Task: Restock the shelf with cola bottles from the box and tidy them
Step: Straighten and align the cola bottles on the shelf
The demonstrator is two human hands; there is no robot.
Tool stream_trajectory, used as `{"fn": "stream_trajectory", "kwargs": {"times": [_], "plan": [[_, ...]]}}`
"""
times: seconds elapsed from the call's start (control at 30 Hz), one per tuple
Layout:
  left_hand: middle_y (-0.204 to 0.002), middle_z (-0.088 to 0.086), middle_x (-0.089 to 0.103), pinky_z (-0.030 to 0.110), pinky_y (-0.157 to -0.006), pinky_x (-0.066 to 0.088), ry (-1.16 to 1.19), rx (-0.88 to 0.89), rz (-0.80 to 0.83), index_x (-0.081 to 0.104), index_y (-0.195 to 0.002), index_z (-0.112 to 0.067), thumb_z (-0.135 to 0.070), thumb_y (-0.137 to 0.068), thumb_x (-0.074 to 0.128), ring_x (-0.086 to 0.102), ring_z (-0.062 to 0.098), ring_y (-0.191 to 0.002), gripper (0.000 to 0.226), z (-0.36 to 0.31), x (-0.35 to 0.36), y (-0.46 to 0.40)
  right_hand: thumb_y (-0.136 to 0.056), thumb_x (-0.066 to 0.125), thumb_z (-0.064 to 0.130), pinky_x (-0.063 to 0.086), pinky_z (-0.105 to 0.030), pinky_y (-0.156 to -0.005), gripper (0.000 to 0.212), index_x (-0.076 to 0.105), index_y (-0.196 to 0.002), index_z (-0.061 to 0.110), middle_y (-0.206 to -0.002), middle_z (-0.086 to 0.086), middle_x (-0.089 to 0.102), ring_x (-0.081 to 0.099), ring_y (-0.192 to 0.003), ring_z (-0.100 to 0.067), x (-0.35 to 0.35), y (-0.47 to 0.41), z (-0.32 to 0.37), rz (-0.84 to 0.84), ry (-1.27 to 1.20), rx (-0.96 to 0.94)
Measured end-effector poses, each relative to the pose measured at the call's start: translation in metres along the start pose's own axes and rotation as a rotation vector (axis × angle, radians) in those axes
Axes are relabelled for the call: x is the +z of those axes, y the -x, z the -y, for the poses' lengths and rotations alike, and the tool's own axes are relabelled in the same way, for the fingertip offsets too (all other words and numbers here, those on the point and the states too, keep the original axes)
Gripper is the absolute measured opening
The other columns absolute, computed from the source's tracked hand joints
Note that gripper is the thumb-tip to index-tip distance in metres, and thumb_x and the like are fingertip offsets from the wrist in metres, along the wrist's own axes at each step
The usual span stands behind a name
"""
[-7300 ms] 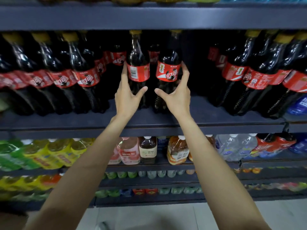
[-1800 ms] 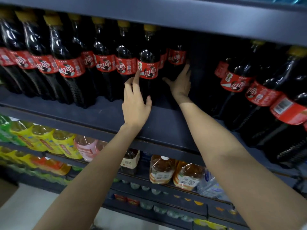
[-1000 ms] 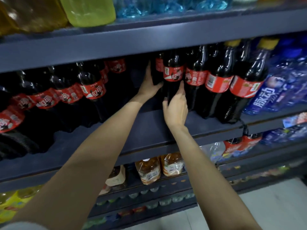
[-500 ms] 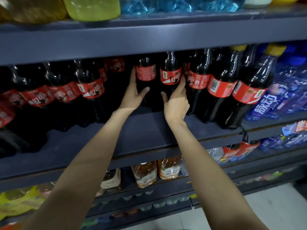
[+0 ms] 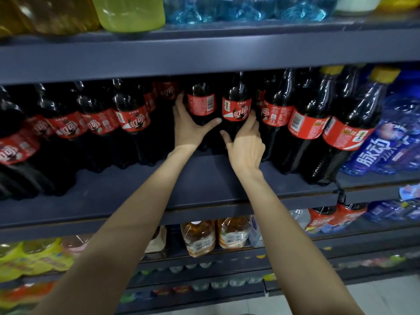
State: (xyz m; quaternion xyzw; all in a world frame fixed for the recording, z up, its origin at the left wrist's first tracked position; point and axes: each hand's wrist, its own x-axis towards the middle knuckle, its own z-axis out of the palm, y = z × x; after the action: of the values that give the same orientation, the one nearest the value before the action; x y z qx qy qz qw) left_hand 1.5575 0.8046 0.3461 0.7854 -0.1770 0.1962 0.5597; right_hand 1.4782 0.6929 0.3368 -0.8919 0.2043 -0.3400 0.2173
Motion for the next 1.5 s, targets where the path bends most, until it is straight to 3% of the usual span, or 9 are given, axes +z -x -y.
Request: {"fn": "stream_trajectory", "kwargs": {"times": [0.13,0.33,0.53,0.67,0.8,0.9,1.13,1.27,1.5], "plan": [[-0.142,0.009,0.042,0.019,-0.096,0.034,-0.095,0.002,-0.006,0.029,-0.139,-0.011,-0.033,-0.062,0.087,0.045,0.019,-0.127,0.099,0.001,-0.006,-0.007,-0.086,0.065,0.040,0.051,-0.040,-0.074,0.084,0.019,-0.146,0.004,-0.130,-0.016,0.050,0.061,-0.105,-0.033,0.000,0.001,-0.001,0.029,-0.066,0.000],[-0.137,0.006,0.052,0.037,-0.103,0.044,-0.111,0.007,-0.078,0.034,-0.141,-0.014,-0.039,-0.065,0.084,0.050,0.015,-0.124,0.095,0.000,-0.029,0.013,-0.083,0.071,0.031,0.046,-0.034,-0.079,0.082,0.020,-0.144,0.009,-0.119,-0.015,0.060,0.063,-0.099,-0.035,-0.003,-0.005,-0.005,0.141,-0.352,0.028],[-0.126,0.000,0.058,0.023,-0.095,0.048,-0.109,0.019,-0.186,0.035,-0.139,-0.017,-0.047,-0.071,0.078,0.056,0.006,-0.112,0.085,-0.014,-0.077,0.066,-0.071,0.079,0.039,0.044,-0.040,-0.092,0.095,0.021,-0.143,0.017,-0.132,-0.010,0.056,0.056,-0.117,-0.032,0.022,-0.020,0.036,0.315,-0.415,-0.053],[-0.120,-0.013,0.053,0.014,-0.089,0.047,-0.079,-0.046,-0.190,0.027,-0.144,-0.020,-0.030,-0.075,0.079,0.053,0.000,-0.110,0.087,-0.015,-0.095,0.087,-0.077,0.073,0.042,0.042,-0.041,-0.094,0.096,0.014,-0.147,0.015,-0.142,-0.013,0.044,0.049,-0.124,-0.033,0.046,-0.030,0.065,0.469,-0.376,-0.129],[-0.124,-0.009,0.050,0.014,-0.090,0.046,-0.092,-0.047,-0.183,0.026,-0.144,-0.015,-0.028,-0.075,0.078,0.053,0.004,-0.113,0.087,-0.007,-0.110,0.101,-0.077,0.072,0.015,0.040,-0.025,-0.091,0.079,0.024,-0.138,0.007,-0.135,-0.012,0.049,0.050,-0.121,-0.028,0.054,-0.045,0.065,0.627,-0.447,-0.148],[-0.125,-0.012,0.050,0.009,-0.089,0.044,-0.074,-0.052,-0.173,0.025,-0.144,-0.014,-0.030,-0.077,0.077,0.051,-0.007,-0.113,0.086,-0.003,-0.119,0.105,-0.075,0.074,0.010,0.035,-0.014,-0.076,0.073,0.030,-0.134,0.006,-0.125,-0.008,0.056,0.055,-0.110,-0.020,0.054,-0.049,0.058,0.603,-0.467,-0.174],[-0.140,-0.005,0.046,0.024,-0.102,0.043,-0.009,-0.081,0.037,0.019,-0.148,-0.016,-0.035,-0.078,0.068,0.045,0.005,-0.129,0.088,-0.005,-0.137,0.100,-0.072,0.078,0.027,0.044,-0.034,-0.089,0.077,0.031,-0.132,0.015,-0.124,-0.005,0.061,0.058,-0.113,-0.031,0.067,-0.044,0.079,0.541,-0.484,-0.224],[-0.136,-0.011,0.047,0.023,-0.098,0.047,-0.026,-0.070,0.071,0.024,-0.147,-0.018,-0.037,-0.081,0.069,0.046,0.004,-0.127,0.083,-0.005,-0.143,0.102,-0.072,0.078,0.030,0.045,-0.039,-0.091,0.078,0.030,-0.133,0.015,-0.123,-0.008,0.061,0.058,-0.112,-0.034,0.071,-0.039,0.083,0.538,-0.479,-0.217],[-0.129,0.000,0.044,0.023,-0.085,0.050,-0.228,-0.051,-0.136,0.023,-0.144,-0.021,-0.055,-0.064,0.075,0.052,0.007,-0.108,0.102,-0.016,-0.134,0.111,-0.075,0.076,0.023,0.040,-0.038,-0.103,0.090,0.020,-0.146,0.017,-0.139,-0.012,0.047,0.046,-0.126,-0.029,0.056,-0.027,0.075,0.571,-0.547,-0.190]]}}
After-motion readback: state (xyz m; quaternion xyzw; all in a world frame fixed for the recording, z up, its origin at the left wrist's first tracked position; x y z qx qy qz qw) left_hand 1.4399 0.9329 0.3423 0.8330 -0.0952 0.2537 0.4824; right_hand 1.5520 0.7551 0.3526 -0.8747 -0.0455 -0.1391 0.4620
